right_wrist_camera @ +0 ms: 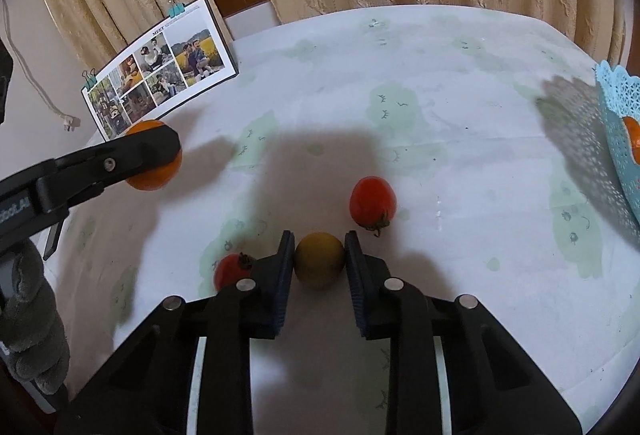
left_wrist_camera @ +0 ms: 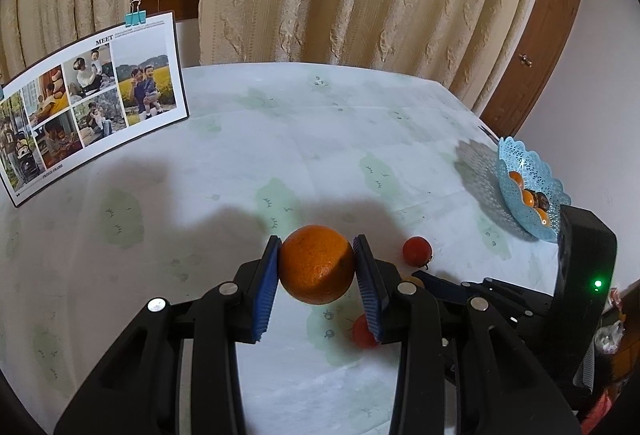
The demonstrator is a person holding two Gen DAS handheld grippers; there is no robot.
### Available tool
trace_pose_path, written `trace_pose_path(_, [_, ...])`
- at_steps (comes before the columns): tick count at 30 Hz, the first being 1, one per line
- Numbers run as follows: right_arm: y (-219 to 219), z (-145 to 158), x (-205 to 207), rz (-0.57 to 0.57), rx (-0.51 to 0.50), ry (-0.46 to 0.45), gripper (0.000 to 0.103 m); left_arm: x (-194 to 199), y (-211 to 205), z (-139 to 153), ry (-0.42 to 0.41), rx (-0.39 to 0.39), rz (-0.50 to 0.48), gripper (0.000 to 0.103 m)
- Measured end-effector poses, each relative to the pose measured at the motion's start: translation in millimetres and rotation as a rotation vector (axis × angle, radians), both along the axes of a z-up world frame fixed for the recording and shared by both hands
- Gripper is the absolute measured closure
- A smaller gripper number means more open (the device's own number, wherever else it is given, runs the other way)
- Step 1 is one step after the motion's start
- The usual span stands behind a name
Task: Organize fruits
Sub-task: 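Carry the tan fruit into the blue basket and open the right gripper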
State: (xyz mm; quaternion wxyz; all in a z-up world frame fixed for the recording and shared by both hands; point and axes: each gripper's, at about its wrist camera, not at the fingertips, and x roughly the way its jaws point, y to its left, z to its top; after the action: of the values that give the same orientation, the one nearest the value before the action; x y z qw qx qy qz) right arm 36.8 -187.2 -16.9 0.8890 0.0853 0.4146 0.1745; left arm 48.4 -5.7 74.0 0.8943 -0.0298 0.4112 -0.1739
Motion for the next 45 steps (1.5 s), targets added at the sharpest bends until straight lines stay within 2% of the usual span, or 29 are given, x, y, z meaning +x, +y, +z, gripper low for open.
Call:
trace_pose_path(7, [-35, 21, -19, -0.077, 0.031, -0.073, 0.077, 0, -2, -2, 0.001, 0.007, -0.005, 0.066])
trace_pose_path(19, [-149, 50, -39, -0.360, 0.097, -0.170, 0.077, -2, -20, -6, 0.007, 0.024, -0.033, 0.066])
trace_pose_path(32, [-245, 47, -56, -0.608, 0.103, -0.203, 0.076, -7, -58, 1, -0.004, 0.037, -0.094, 0.066])
trace_pose_path(37, [-265, 42, -66, -0.669, 0.130, -0.217, 0.073, -9, -77, 6, -0.011, 0.041, -0.125, 0.066])
trace_pose_path(39, [-270, 40, -71, -0.693, 0.127, -0.232, 0.067, -11, -89, 7, -0.014, 0.042, -0.142, 0.066])
trace_pose_path(45, [-276, 38, -91, -0.798, 0.053, -0.311, 0.066, -14, -129, 13, -0.026, 0.040, -0.212, 0.066])
